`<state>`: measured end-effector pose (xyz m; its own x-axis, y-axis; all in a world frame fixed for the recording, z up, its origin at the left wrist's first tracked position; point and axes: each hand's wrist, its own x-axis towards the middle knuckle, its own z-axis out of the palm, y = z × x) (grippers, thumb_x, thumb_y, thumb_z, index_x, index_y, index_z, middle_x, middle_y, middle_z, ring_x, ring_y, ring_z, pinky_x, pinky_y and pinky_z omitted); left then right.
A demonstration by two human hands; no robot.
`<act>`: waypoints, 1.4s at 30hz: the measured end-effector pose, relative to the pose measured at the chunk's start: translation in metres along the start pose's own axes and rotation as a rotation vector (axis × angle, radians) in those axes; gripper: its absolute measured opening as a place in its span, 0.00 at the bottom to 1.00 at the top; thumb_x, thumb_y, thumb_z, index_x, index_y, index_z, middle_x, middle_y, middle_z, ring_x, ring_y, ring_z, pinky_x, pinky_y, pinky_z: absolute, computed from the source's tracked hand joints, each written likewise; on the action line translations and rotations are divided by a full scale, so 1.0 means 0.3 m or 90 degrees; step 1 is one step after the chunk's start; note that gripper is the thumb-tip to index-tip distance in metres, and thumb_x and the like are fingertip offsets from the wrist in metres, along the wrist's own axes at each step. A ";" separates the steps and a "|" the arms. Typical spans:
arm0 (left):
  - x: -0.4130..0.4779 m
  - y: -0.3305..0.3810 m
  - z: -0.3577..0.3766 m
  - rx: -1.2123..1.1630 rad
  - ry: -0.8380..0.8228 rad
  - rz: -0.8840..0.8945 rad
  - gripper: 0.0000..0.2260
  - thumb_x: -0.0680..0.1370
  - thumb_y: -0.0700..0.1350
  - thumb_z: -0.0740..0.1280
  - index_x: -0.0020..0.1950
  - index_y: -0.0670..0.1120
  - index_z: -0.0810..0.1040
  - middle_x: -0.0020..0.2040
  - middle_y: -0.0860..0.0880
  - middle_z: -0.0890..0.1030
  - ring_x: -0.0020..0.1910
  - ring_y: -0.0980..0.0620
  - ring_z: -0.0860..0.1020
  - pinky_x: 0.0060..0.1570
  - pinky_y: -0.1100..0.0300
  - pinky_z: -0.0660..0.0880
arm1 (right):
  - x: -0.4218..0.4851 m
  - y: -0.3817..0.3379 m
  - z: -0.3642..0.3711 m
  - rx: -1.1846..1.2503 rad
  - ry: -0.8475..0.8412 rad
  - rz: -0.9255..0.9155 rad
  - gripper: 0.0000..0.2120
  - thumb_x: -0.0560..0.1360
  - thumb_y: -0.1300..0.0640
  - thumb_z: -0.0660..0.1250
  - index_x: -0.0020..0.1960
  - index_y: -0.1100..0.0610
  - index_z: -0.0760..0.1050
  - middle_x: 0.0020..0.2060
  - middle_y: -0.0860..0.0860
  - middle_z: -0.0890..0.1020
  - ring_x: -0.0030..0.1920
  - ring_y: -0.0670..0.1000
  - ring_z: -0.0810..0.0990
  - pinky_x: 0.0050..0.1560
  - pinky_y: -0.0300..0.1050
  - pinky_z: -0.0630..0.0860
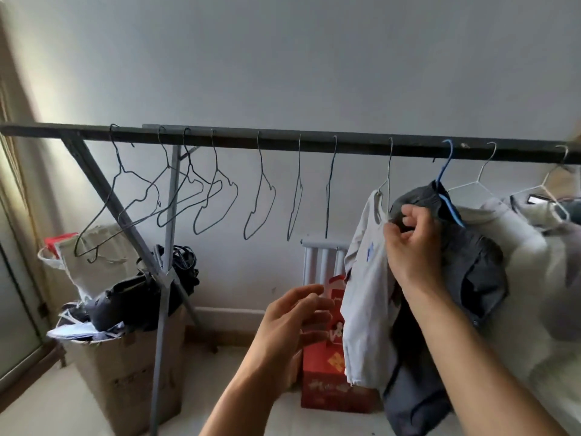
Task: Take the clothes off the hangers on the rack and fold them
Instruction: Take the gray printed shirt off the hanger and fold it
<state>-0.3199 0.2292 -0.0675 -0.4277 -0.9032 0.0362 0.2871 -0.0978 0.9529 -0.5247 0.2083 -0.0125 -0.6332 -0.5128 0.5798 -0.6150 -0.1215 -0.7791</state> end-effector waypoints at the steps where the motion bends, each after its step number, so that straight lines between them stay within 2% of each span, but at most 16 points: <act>1: -0.002 -0.002 0.001 -0.002 0.004 -0.002 0.08 0.80 0.42 0.64 0.55 0.45 0.82 0.47 0.43 0.86 0.43 0.50 0.82 0.44 0.57 0.77 | 0.048 0.016 0.014 -0.049 -0.013 0.006 0.22 0.74 0.54 0.65 0.66 0.60 0.68 0.62 0.61 0.73 0.59 0.60 0.75 0.61 0.55 0.73; 3: -0.004 -0.001 0.005 0.007 0.011 -0.001 0.08 0.80 0.42 0.65 0.55 0.45 0.82 0.48 0.43 0.85 0.43 0.49 0.82 0.44 0.57 0.77 | 0.128 0.038 0.051 -0.127 -0.086 0.067 0.30 0.74 0.49 0.66 0.70 0.63 0.63 0.66 0.64 0.69 0.64 0.63 0.71 0.65 0.55 0.70; 5: -0.007 0.001 0.013 0.020 0.010 -0.002 0.08 0.80 0.43 0.64 0.56 0.46 0.81 0.48 0.43 0.85 0.43 0.50 0.82 0.44 0.57 0.76 | 0.169 0.051 0.087 -0.152 -0.154 0.121 0.33 0.74 0.48 0.67 0.69 0.67 0.62 0.67 0.66 0.67 0.66 0.64 0.70 0.65 0.53 0.70; 8: -0.011 0.005 0.022 0.037 0.010 -0.003 0.08 0.81 0.43 0.64 0.56 0.46 0.81 0.48 0.45 0.86 0.43 0.50 0.82 0.44 0.57 0.76 | 0.195 0.064 0.118 -0.172 -0.182 0.124 0.21 0.75 0.57 0.65 0.62 0.69 0.66 0.62 0.67 0.73 0.62 0.64 0.73 0.61 0.53 0.72; 10: -0.014 0.003 0.019 0.043 0.013 -0.002 0.08 0.81 0.43 0.64 0.57 0.46 0.81 0.48 0.44 0.86 0.44 0.49 0.82 0.44 0.57 0.76 | 0.205 0.066 0.116 -0.179 -0.176 0.126 0.14 0.76 0.63 0.60 0.60 0.68 0.67 0.61 0.66 0.75 0.61 0.64 0.75 0.59 0.52 0.71; 14: -0.018 0.000 0.007 0.050 0.020 0.001 0.09 0.81 0.43 0.64 0.58 0.45 0.80 0.49 0.43 0.85 0.45 0.48 0.82 0.45 0.56 0.77 | 0.218 0.047 0.091 -0.108 -0.103 0.089 0.11 0.78 0.65 0.55 0.59 0.66 0.68 0.58 0.64 0.76 0.58 0.63 0.75 0.55 0.52 0.71; 18: -0.017 -0.002 0.008 0.046 0.024 0.002 0.09 0.81 0.43 0.64 0.58 0.44 0.80 0.50 0.42 0.85 0.44 0.48 0.82 0.46 0.55 0.77 | 0.234 0.036 0.065 -0.067 -0.047 0.045 0.10 0.79 0.63 0.56 0.57 0.64 0.71 0.55 0.63 0.78 0.56 0.62 0.76 0.57 0.54 0.73; 23: -0.013 0.001 0.008 0.066 0.017 0.011 0.09 0.81 0.44 0.63 0.57 0.47 0.81 0.50 0.44 0.85 0.44 0.49 0.82 0.48 0.54 0.76 | 0.258 0.047 0.029 -0.062 -0.044 0.043 0.11 0.80 0.60 0.59 0.59 0.64 0.73 0.55 0.61 0.80 0.56 0.61 0.77 0.57 0.53 0.73; 29: -0.013 0.000 0.021 0.070 0.010 0.018 0.08 0.81 0.43 0.63 0.56 0.46 0.82 0.49 0.44 0.85 0.43 0.50 0.82 0.46 0.56 0.77 | 0.218 0.068 -0.005 -0.008 -0.041 -0.011 0.08 0.79 0.59 0.62 0.55 0.62 0.75 0.48 0.58 0.81 0.47 0.57 0.78 0.47 0.46 0.72; 33: -0.002 0.019 0.013 0.097 0.024 0.043 0.08 0.81 0.43 0.63 0.57 0.45 0.81 0.47 0.46 0.86 0.42 0.51 0.82 0.43 0.58 0.77 | 0.148 0.092 -0.070 0.065 -0.088 -0.024 0.04 0.77 0.60 0.67 0.49 0.60 0.77 0.41 0.56 0.82 0.42 0.54 0.79 0.43 0.43 0.75; 36: 0.021 0.043 -0.001 0.157 0.023 0.074 0.09 0.82 0.43 0.63 0.57 0.48 0.81 0.48 0.48 0.86 0.45 0.51 0.83 0.44 0.60 0.77 | 0.096 0.109 -0.139 0.104 -0.141 -0.031 0.04 0.77 0.60 0.68 0.49 0.60 0.79 0.38 0.51 0.82 0.38 0.44 0.80 0.39 0.28 0.74; 38: 0.032 0.065 -0.008 0.191 0.028 0.101 0.08 0.82 0.43 0.63 0.57 0.48 0.81 0.48 0.48 0.86 0.45 0.52 0.83 0.43 0.61 0.78 | 0.069 0.113 -0.195 0.115 -0.184 -0.032 0.03 0.76 0.60 0.69 0.49 0.59 0.80 0.38 0.51 0.84 0.37 0.39 0.80 0.41 0.26 0.74; 42: 0.055 0.123 -0.016 0.286 0.039 0.187 0.08 0.81 0.40 0.64 0.56 0.47 0.80 0.47 0.49 0.85 0.45 0.54 0.81 0.45 0.59 0.78 | 0.028 0.082 -0.317 0.169 -0.285 -0.016 0.04 0.71 0.57 0.72 0.46 0.54 0.82 0.40 0.51 0.86 0.40 0.41 0.82 0.43 0.26 0.75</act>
<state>-0.3121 0.2085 -0.0331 -0.3303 -0.8895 0.3159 -0.0131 0.3389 0.9407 -0.5898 0.2817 -0.0040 -0.3206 -0.8132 0.4857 -0.4511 -0.3198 -0.8332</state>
